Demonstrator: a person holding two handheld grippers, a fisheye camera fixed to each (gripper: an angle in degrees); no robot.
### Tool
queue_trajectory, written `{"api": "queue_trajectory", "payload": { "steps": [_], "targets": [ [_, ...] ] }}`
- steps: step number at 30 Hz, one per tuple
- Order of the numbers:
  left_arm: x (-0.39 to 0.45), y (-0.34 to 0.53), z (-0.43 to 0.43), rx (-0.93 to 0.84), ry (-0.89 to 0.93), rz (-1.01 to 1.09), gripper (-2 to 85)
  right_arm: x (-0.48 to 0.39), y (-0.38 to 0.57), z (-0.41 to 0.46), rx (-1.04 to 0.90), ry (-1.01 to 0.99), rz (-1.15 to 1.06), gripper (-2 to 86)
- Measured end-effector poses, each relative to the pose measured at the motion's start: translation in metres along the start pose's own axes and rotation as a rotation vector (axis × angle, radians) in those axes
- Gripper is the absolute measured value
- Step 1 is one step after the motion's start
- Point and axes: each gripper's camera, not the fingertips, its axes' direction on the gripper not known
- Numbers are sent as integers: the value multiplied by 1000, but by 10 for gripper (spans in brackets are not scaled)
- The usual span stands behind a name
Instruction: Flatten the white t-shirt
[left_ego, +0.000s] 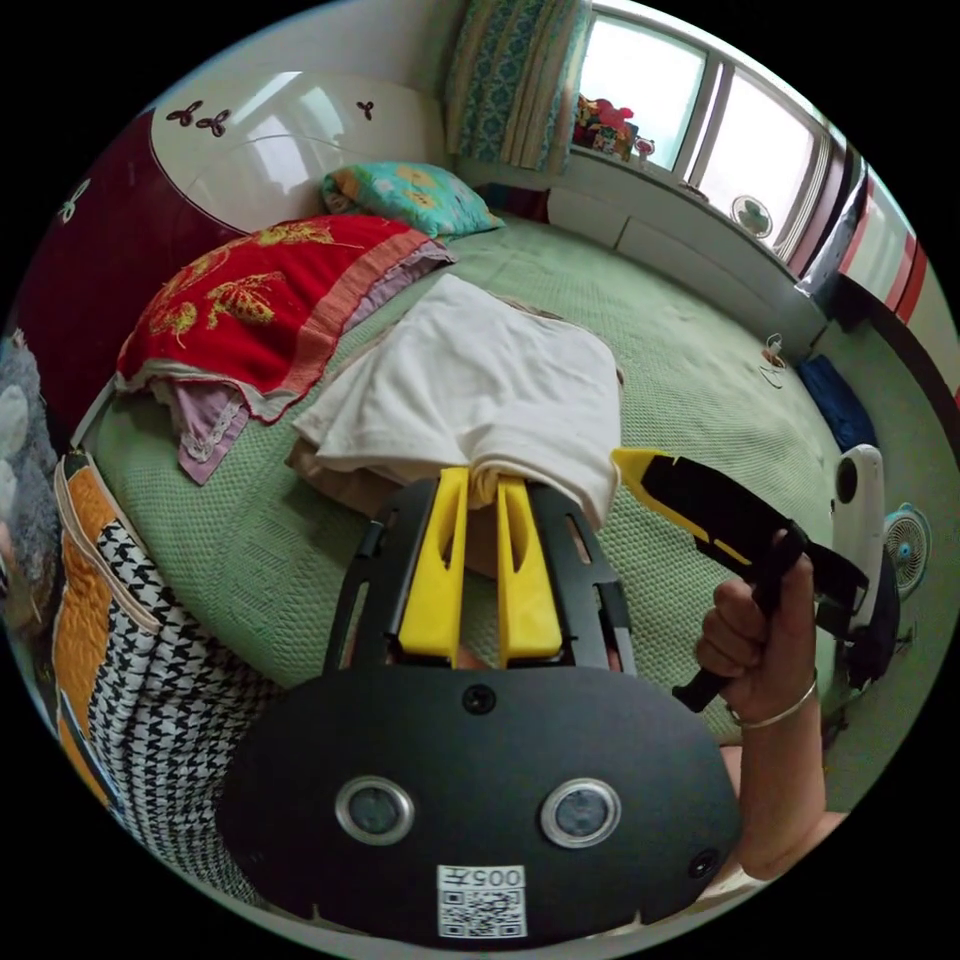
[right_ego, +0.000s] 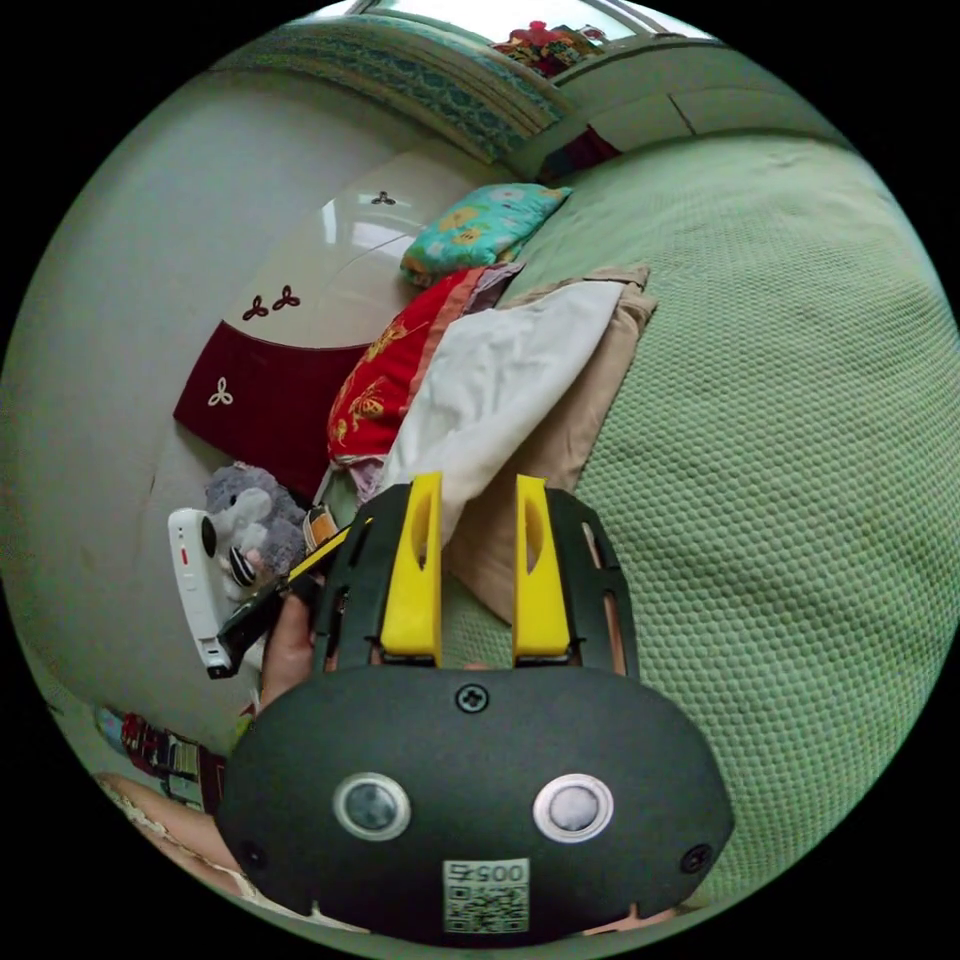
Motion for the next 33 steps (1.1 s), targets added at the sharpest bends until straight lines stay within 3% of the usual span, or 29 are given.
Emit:
{"api": "queue_trajectory", "payload": {
  "steps": [10,14,21,28,33],
  "targets": [
    [22,-2,5,-22,-114,87,59,23,-20,-4,-3,9,92,91],
    [17,-2,7,-19,-59,55,59,26,-33,-2,16,-97,157,84],
    [11,0,8,-5,17,23,58,-3,-49,16,-23,-76,136,74],
    [12,4,11,6,55,11,58,-25,-74,34,-13,12,147,77],
    [15,5,16,8,71,11,58,-69,-99,48,-8,221,45,48]
  ]
}}
